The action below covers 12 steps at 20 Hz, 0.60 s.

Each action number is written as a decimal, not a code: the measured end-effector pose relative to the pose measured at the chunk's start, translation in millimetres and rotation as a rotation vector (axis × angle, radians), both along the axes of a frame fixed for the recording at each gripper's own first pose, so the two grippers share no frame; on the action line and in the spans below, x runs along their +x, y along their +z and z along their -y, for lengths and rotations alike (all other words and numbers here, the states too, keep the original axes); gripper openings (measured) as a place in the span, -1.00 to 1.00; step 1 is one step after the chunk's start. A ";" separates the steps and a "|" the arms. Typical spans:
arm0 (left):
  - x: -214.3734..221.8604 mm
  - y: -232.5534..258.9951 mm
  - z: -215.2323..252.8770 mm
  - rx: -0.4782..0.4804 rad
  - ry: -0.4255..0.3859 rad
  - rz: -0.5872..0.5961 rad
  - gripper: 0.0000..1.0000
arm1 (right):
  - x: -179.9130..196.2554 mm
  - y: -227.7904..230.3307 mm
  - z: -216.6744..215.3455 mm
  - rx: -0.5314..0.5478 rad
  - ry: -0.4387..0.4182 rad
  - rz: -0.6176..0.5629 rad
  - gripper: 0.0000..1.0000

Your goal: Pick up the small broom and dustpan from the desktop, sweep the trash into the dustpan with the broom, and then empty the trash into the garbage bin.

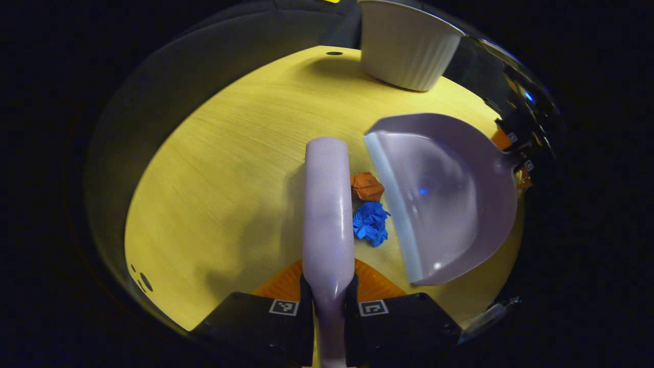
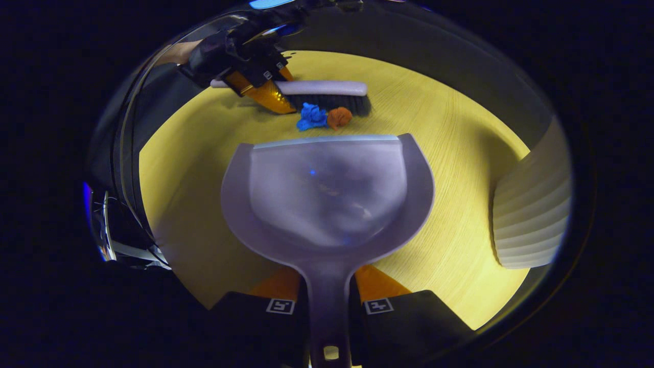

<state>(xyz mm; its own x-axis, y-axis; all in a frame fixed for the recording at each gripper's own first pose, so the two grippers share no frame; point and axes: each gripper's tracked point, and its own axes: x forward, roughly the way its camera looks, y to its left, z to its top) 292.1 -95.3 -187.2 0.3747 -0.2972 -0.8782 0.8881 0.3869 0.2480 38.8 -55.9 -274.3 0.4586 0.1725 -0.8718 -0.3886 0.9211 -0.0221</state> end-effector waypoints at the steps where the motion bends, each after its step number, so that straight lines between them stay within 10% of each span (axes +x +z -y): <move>1: -10.4 -2.8 2.4 -0.001 -0.004 -0.026 -0.47 | -1.2 -0.8 -0.1 0.000 0.003 0.000 -0.31; 12: -93.0 -11.4 42.6 -0.189 0.167 -0.134 -0.44 | 2.3 -1.9 -0.6 0.028 -0.055 0.019 -0.31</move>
<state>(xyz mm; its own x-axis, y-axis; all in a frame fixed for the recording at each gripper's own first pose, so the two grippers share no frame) 199.1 -137.9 -198.6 0.3164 -0.4043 -0.8582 0.8280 0.5592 0.0419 41.1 -55.4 -276.2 0.4846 0.1704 -0.8580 -0.3371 0.9415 -0.0034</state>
